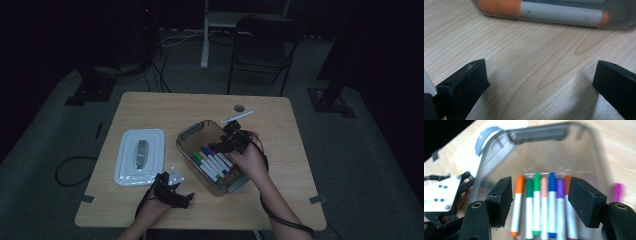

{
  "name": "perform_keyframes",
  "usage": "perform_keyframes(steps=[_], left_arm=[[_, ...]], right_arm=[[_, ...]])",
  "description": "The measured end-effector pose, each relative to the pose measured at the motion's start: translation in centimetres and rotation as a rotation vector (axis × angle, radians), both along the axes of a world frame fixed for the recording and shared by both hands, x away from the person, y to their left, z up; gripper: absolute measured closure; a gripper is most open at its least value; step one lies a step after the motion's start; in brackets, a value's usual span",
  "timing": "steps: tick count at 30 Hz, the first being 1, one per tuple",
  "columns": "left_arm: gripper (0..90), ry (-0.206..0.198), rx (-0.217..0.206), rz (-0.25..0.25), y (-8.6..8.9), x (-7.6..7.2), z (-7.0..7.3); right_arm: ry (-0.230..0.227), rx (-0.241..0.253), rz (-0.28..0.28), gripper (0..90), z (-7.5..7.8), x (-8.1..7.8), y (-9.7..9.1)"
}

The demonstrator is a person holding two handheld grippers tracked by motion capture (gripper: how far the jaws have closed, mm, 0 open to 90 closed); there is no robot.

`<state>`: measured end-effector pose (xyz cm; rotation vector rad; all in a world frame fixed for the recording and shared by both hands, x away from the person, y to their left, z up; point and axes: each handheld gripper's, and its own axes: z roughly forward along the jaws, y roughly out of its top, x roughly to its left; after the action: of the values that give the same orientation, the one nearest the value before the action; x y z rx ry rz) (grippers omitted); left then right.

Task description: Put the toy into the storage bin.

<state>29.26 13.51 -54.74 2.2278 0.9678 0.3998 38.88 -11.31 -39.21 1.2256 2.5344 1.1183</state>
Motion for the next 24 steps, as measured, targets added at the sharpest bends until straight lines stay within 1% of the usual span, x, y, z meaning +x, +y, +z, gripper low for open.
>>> perform_keyframes(steps=[2, 3, 4, 6, 7, 8, 10, 11, 12, 13, 14, 15, 16, 17, 21, 24], left_arm=[[0.4, 0.0, 0.0, 0.0, 0.0, 0.0, 0.0], [0.4, 0.0, -0.001, 0.001, 0.0, 0.0, 0.0], [0.4, -0.001, 0.0, 0.0, 0.0, 0.0, 0.0], [0.4, -0.001, -0.001, 0.001, 0.0, 0.0, 0.0], [0.4, -0.001, -0.001, 0.0, 0.0, 0.0, 0.0], [0.4, -0.001, 0.0, 0.0, 0.0, 0.0, 0.0], [0.4, 0.0, 0.002, -0.002, 0.0, 0.0, 0.0], [0.4, 0.001, 0.003, -0.002, 0.0, 0.0, 0.0], [0.4, 0.001, 0.0, -0.001, 0.0, 0.0, 0.0], [0.4, 0.0, 0.002, -0.001, 0.0, 0.0, 0.0], [0.4, 0.001, 0.0, -0.001, 0.0, 0.0, 0.0], [0.4, 0.002, 0.0, -0.001, 0.0, 0.0, 0.0], [0.4, 0.001, 0.0, -0.001, 0.0, 0.0, 0.0], [0.4, 0.001, 0.0, -0.001, 0.0, 0.0, 0.0], [0.4, 0.001, 0.0, -0.001, 0.0, 0.0, 0.0], [0.4, 0.001, -0.001, -0.001, 0.0, 0.0, 0.0]], right_arm=[[-0.023, 0.033, -0.04, 38.1, 0.4, -0.2, -1.6], [-0.036, 0.055, -0.066, 40.6, 0.5, -0.2, -2.6], [-0.049, 0.066, -0.094, 41.1, 0.6, -0.3, -3.5], [-0.08, 0.007, -0.139, 41.4, 0.4, -0.3, -5.0], [-0.09, -0.004, -0.172, 46.8, 0.2, -0.2, -5.7], [-0.086, -0.005, -0.202, 53.7, 0.0, -0.2, -6.6], [-0.072, -0.018, -0.244, 50.9, -0.8, 0.1, -8.0], [-0.07, -0.041, -0.271, 50.9, -1.4, 0.2, -8.5], [-0.063, -0.054, -0.294, 50.9, -2.0, 0.3, -9.1], [-0.048, -0.052, -0.31, 51.0, -2.7, 0.5, -9.6], [-0.032, -0.063, -0.328, 52.3, -3.5, 0.6, -10.0], [-0.015, -0.086, -0.345, 53.1, -4.3, 0.8, -10.4], [0.003, -0.096, -0.357, 53.3, -5.2, 1.0, -10.7], [0.034, -0.092, -0.371, 57.0, -6.3, 1.2, -11.1], [0.117, -0.092, -0.376, 59.7, -9.3, 1.7, -11.5], [0.159, -0.1, -0.376, 61.1, -10.8, 1.9, -11.4]])
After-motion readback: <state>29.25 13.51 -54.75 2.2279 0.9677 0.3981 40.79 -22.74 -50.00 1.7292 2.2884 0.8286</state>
